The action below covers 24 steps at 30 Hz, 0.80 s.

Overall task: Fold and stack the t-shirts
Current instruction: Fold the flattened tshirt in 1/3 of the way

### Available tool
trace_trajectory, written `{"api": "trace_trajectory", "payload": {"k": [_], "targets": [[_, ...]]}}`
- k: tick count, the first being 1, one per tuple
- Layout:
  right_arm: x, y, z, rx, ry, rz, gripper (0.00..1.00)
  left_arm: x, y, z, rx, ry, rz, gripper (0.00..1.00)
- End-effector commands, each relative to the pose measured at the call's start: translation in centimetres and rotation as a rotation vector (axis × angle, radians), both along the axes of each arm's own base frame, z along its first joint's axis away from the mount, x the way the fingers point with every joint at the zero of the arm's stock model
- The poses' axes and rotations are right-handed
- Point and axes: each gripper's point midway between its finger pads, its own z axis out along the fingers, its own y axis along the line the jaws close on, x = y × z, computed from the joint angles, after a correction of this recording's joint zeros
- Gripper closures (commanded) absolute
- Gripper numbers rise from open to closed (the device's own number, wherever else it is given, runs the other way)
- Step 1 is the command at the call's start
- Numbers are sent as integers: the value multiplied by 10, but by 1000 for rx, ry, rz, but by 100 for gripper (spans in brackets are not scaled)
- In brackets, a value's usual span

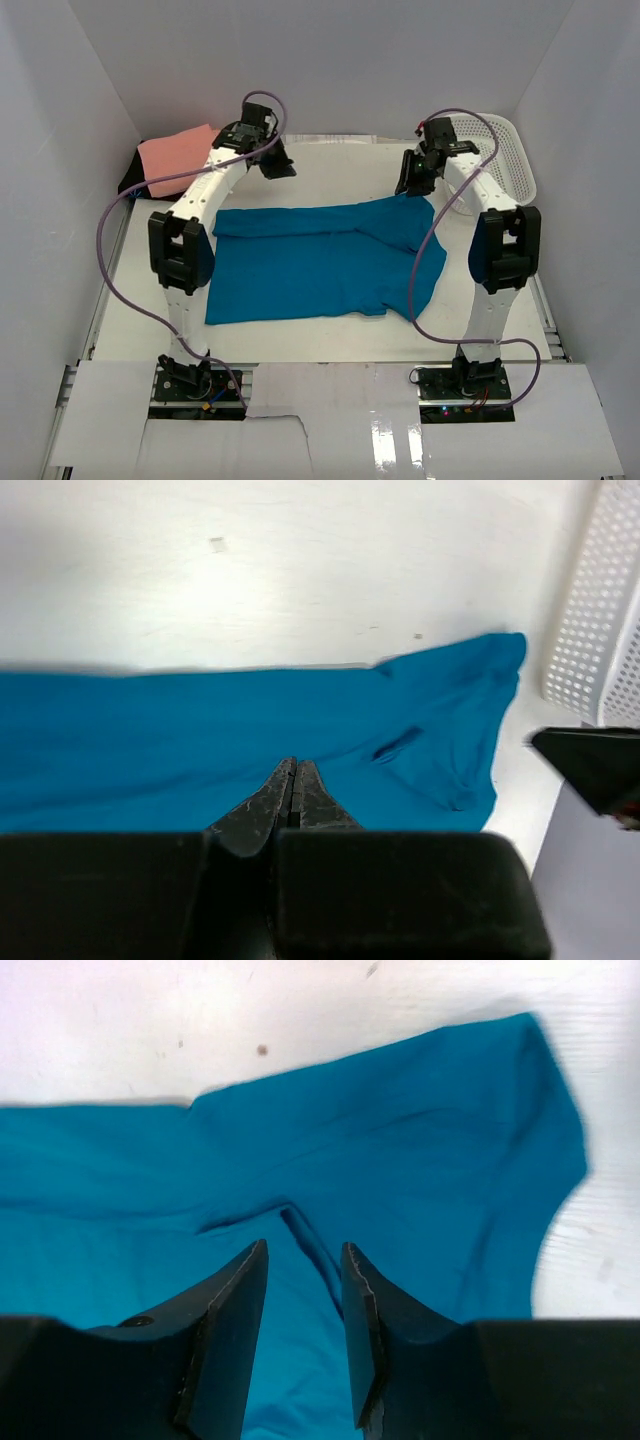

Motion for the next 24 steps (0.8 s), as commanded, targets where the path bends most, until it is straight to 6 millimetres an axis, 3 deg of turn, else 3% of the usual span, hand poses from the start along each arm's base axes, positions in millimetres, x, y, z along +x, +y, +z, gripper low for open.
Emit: {"api": "trace_trajectory", "payload": {"k": [1,2,3,4,6,7,9,11,17,24], "targets": [[-17,25,-39,28,103,111,58,5,-46,-16,-57,45,-104,100],[-17,28,-45,31,106,121,57,6,-59,-33,-49,70,-120,100],[-17,32,-47,36,108,130,56,9,-65,-36,-50,66,-129,100],[-18,34,-50,40,111,137,55,15,-76,-25,-74,37,-149,100],[-18,39,-54,61,117,150,54,18,-92,-42,-81,59,-170,99],[-18,41,-57,66,125,156,54,22,-100,-35,-106,42,-192,99],[-18,44,-61,75,128,163,53,23,-113,-52,-113,66,-212,98],[-19,46,-66,82,139,169,53,21,-125,-56,-136,65,-244,98],[-26,55,-82,97,163,190,55,4,-148,-84,-230,143,-319,98],[-26,61,-94,97,179,202,57,-4,-158,-80,-253,143,-352,97]]}}
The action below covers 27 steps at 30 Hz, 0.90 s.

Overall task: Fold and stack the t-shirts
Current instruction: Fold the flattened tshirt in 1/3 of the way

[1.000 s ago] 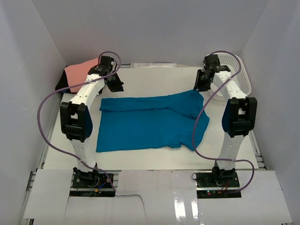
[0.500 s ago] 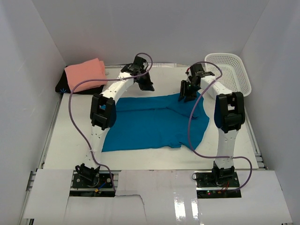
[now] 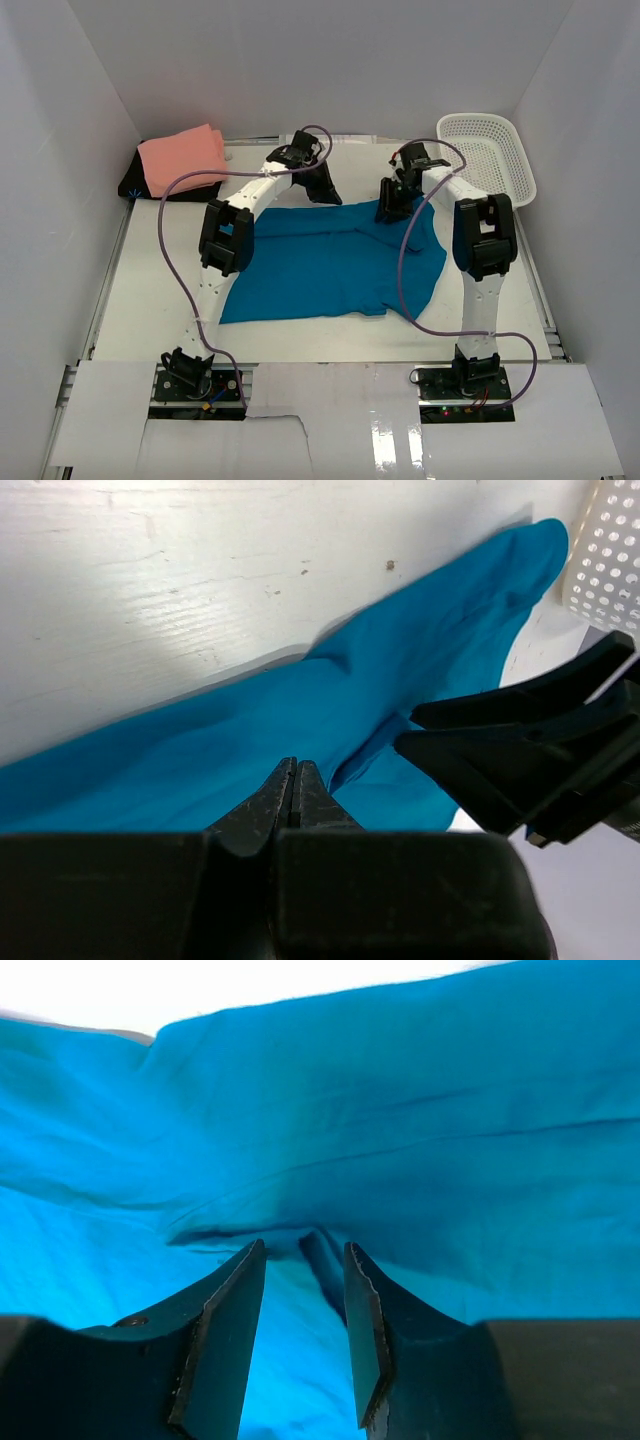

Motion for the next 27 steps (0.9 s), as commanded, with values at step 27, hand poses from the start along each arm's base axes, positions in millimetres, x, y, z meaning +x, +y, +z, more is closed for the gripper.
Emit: {"api": "trace_trajectory", "payload": {"k": [27], "targets": [[-37,27,32,72,-72,102,85,-26,-16,9,-18,-7,-65,98]]}}
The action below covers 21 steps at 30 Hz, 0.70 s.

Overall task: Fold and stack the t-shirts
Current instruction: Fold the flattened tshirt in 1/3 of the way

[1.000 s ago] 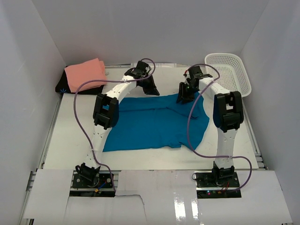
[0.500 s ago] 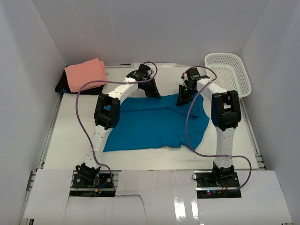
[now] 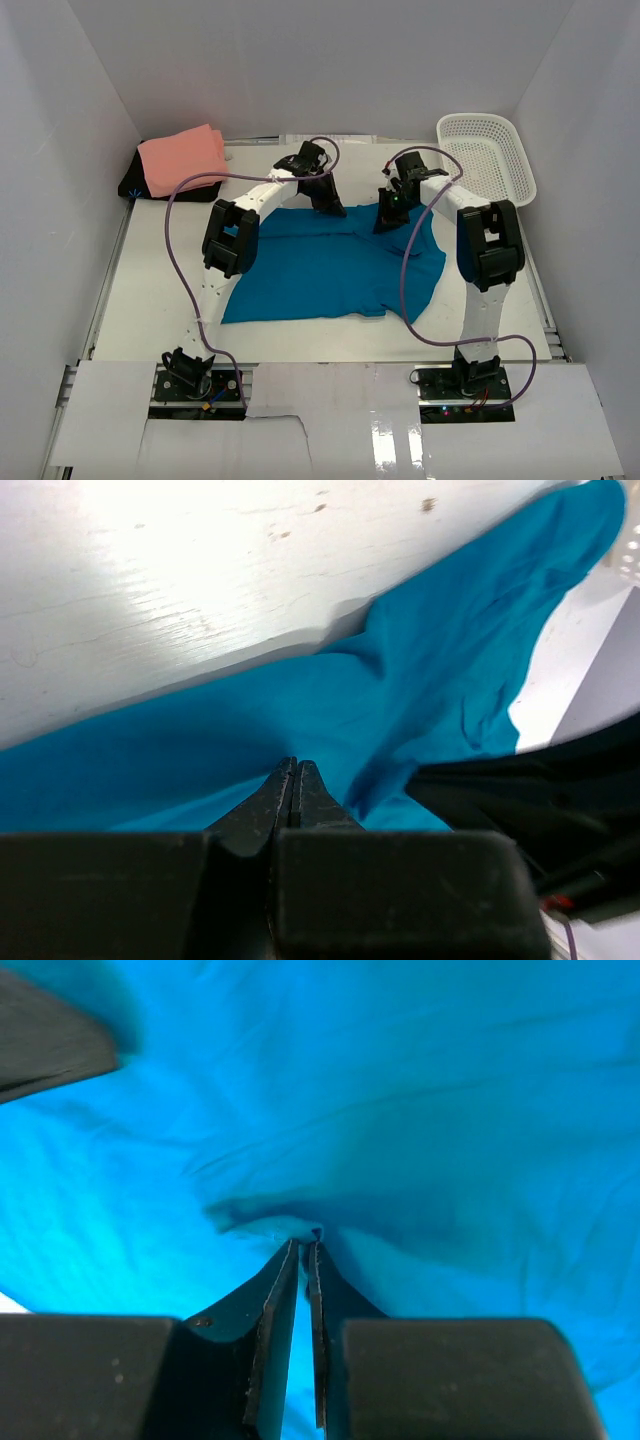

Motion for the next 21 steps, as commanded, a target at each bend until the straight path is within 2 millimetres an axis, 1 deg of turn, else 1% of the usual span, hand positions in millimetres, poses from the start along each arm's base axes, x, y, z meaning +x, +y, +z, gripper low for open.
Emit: {"api": "trace_trajectory", "payload": {"k": [1,2,3,8,16,21], "targets": [[-2,11,38,54,-88,32,85,-3,-1,30,-18,-54,-17,98],[-7,11,38,50,-80,42,85,-4,-1,29,-18,-53,-19,98],[-8,11,44,52,-95,44,85,-4,-1,29,-18,-53,-19,98],[-22,10,46,56,-89,51,85,-3,-1,29,-16,-51,-21,98],[-57,19,33,147,2,77,85,-1,0,30,-8,-54,-18,98],[-71,22,29,184,30,93,85,-2,1,28,-2,-48,-19,98]]}}
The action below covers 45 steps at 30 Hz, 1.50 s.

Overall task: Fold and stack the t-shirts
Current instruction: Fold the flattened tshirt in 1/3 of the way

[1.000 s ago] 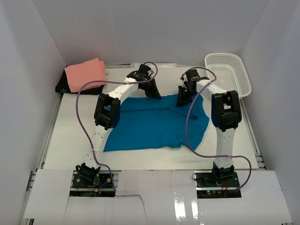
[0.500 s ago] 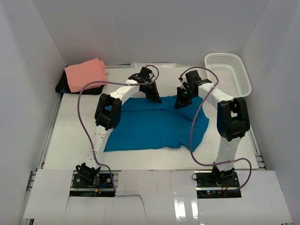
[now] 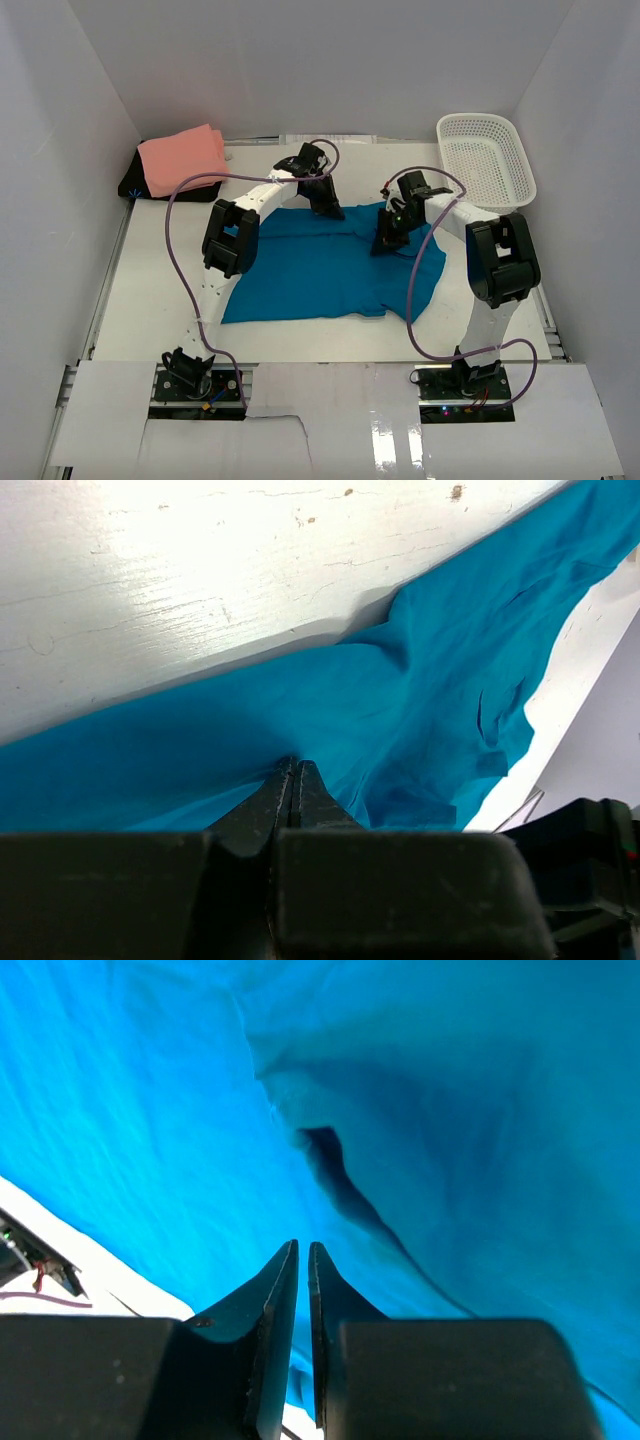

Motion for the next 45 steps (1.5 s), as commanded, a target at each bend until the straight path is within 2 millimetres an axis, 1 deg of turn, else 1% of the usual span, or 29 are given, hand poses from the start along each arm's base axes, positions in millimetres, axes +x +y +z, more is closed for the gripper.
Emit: {"api": "trace_trajectory", "payload": {"k": [1,3,4,5,6,7,8,9,11,12,14,15,16,18,21,25,26,27,28,29,30,31,32,33,38,39,40,41,45], "targets": [[-3,12,20,75,-45,24,86,5,-4,38,-25,-72,-11,98],[0,7,25,56,-80,13,85,4,-3,38,-24,-72,-12,98],[1,6,28,49,-93,11,82,4,-3,38,-22,-73,-11,98],[6,5,37,46,-123,4,77,4,-3,37,-20,-70,-11,98],[6,5,40,44,-130,4,72,4,-3,38,-22,-73,-13,98],[9,4,45,39,-140,0,66,3,-2,38,-20,-71,-12,98],[14,4,53,34,-164,-6,56,3,-2,37,-16,-72,-11,98],[16,2,58,23,-179,-14,45,3,-1,37,-15,-71,-11,98],[23,-5,63,-16,-212,-35,43,3,1,37,-10,-71,-10,98],[28,-7,67,-36,-240,-39,39,2,1,38,-11,-73,-10,98],[33,-12,68,-87,-273,-37,37,2,2,37,-8,-72,-8,98],[39,-17,67,-139,-302,-28,37,2,2,37,-7,-72,-8,98],[38,-17,65,-157,-299,-12,37,2,2,36,-6,-69,-7,98],[44,-21,60,-195,-309,0,36,2,2,36,-8,-68,-6,98],[49,-23,56,-213,-347,35,35,4,1,36,-14,-64,-5,98],[58,-20,52,-211,-401,83,37,5,1,36,-15,-66,-3,98],[62,-18,51,-207,-416,92,39,5,1,36,-15,-67,-3,98],[62,-17,45,-208,-405,107,40,5,1,35,-15,-65,-5,98],[66,-15,45,-205,-410,110,41,4,1,36,-17,-66,-6,98],[67,-13,39,-199,-410,147,44,4,1,34,-14,-64,-5,98],[69,-11,38,-190,-410,159,45,4,2,34,-11,-62,-5,98],[71,-8,39,-182,-416,165,45,4,2,34,-13,-64,-7,98],[73,-6,34,-173,-413,173,45,4,3,34,-11,-65,-8,98],[73,-2,34,-159,-415,183,45,4,4,35,-11,-65,-7,98],[80,3,28,-141,-420,196,46,5,7,34,-7,-63,-3,98],[81,4,29,-133,-422,198,48,6,7,34,-7,-65,-1,98],[81,5,28,-132,-419,198,52,5,7,34,-7,-63,-2,98],[81,6,27,-129,-416,201,55,6,7,33,-7,-65,-3,98],[75,11,31,-88,-415,213,61,6,7,31,-7,-60,-3,98]]}}
